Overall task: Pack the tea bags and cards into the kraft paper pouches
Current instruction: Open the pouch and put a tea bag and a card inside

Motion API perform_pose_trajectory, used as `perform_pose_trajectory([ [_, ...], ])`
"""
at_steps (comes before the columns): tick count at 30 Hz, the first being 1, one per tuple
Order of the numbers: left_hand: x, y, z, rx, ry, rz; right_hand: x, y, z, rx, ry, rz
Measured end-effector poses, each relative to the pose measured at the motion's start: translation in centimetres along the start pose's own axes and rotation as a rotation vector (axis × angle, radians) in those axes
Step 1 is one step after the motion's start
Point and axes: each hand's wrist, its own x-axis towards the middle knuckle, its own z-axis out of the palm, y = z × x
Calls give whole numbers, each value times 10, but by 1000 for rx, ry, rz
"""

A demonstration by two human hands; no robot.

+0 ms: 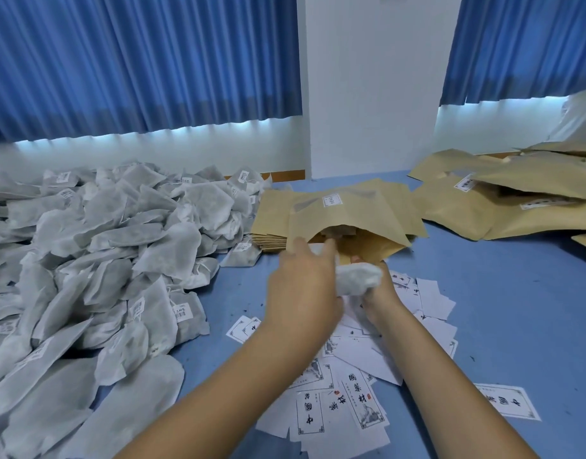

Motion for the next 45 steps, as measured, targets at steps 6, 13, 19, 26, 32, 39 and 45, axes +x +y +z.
perform_pose_trajectory([
  [6,76,21,46,-220,-143,-34,-9,-4,12,120,-29,16],
  [13,123,-14,55,-386,-327,-284,-24,-1,20,-45,-150,-133],
  [19,70,17,18,-268,-234,216,-9,-13,3,157,-84,-10],
  [26,17,-9,20,-90,-660,90,-2,-14,-6,122,-112,46],
  [32,19,-24,54,67,-738,-42,-4,-12,-5,106,-86,59],
  [39,36,-37,42,-132,-498,-122,-4,-12,-5,112,-82,83],
  [45,17,-5,18,-168,-36,78,-4,-13,-5,114,-80,85],
])
